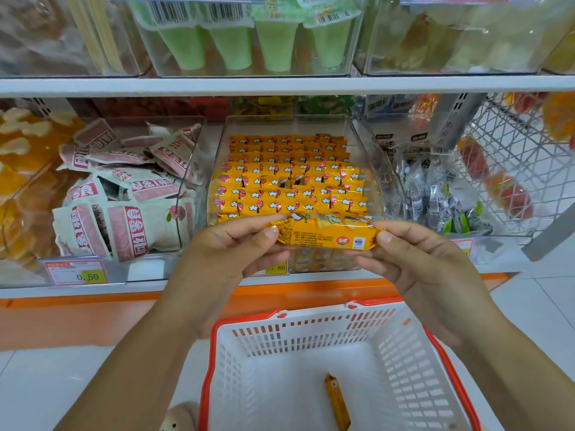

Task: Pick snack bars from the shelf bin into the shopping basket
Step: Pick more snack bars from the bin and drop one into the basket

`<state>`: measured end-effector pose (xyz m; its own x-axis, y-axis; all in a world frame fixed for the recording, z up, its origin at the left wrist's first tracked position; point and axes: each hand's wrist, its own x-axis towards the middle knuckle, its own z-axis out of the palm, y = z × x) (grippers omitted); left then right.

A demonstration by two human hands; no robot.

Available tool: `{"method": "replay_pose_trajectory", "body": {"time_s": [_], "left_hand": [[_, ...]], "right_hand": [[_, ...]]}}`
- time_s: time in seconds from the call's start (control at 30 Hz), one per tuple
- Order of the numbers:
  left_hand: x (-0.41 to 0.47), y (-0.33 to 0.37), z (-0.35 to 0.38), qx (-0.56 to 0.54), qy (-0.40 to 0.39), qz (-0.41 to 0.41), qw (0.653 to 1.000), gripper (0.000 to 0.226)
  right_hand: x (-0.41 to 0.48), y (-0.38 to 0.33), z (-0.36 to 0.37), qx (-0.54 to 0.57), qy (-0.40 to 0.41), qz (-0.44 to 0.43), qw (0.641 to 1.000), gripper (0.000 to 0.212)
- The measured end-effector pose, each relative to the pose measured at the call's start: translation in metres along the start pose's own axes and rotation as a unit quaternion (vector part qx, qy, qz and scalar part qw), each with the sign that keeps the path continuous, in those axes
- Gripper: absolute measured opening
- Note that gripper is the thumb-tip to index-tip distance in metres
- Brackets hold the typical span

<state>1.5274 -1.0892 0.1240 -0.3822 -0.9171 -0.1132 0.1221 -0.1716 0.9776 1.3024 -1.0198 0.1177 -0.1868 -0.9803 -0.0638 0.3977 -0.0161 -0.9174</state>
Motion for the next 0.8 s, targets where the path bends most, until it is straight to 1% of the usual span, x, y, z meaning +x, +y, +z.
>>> {"method": "replay_pose_trajectory", "body": {"time_s": [0.03,0.1,0.17,0.23,0.3,0.33,0.37,0.47,0.57,0.6,0.63,0.7,0.73,0.8], "left_hand": [[0.0,0.001,-0.002,0.002,-0.013,0.002,1.0,0.042],[0.0,0.002,-0.003,0.013,-0.027,0.009,1.0,0.044],[0.0,0.002,-0.002,0.015,-0.01,0.017,1.0,0.034],[0.0,0.0,0.001,0.028,0.016,0.021,0.999,0.019],[0.001,-0.002,0.005,0.043,0.029,0.023,0.998,0.013],[0.001,-0.003,0.007,0.046,0.031,0.027,0.998,0.012],[0.001,-0.004,0.009,0.05,0.035,0.032,0.998,0.014],[0.001,-0.008,0.016,0.058,0.054,0.044,0.996,0.017],[0.0,-0.009,0.021,0.051,0.072,0.055,0.995,0.013],[-0.001,-0.008,0.021,0.04,0.074,0.057,0.995,0.008],[-0.001,-0.007,0.022,0.029,0.077,0.058,0.995,0.008],[-0.003,-0.007,0.023,0.025,0.086,0.067,0.994,0.02],[-0.004,-0.006,0.024,0.034,0.093,0.073,0.992,0.02],[-0.005,-0.007,0.024,0.047,0.1,0.081,0.991,0.016]], "right_hand": [[0.0,-0.001,-0.001,0.007,-0.009,0.003,1.0,0.027],[0.0,-0.002,0.0,0.003,-0.014,0.0,1.0,0.031],[0.001,0.0,-0.002,-0.02,-0.002,-0.011,1.0,0.036],[0.002,0.003,-0.002,-0.063,0.016,-0.025,0.998,0.032],[0.002,0.006,-0.004,-0.113,0.024,-0.037,0.993,0.039],[0.002,0.007,-0.004,-0.119,0.022,-0.039,0.992,0.04],[0.002,0.008,-0.003,-0.114,0.015,-0.042,0.993,0.036],[0.001,0.006,0.002,-0.087,0.003,-0.042,0.995,0.014],[0.001,0.009,0.002,-0.086,0.018,-0.042,0.995,0.008],[0.001,0.009,0.003,-0.087,0.029,-0.043,0.995,0.01],[0.001,0.01,0.002,-0.088,0.037,-0.048,0.994,0.017],[0.0,0.009,0.003,-0.086,0.049,-0.063,0.993,0.033],[-0.001,0.009,0.004,-0.09,0.052,-0.072,0.992,0.036],[-0.002,0.01,0.003,-0.109,0.056,-0.085,0.989,0.031]]}}
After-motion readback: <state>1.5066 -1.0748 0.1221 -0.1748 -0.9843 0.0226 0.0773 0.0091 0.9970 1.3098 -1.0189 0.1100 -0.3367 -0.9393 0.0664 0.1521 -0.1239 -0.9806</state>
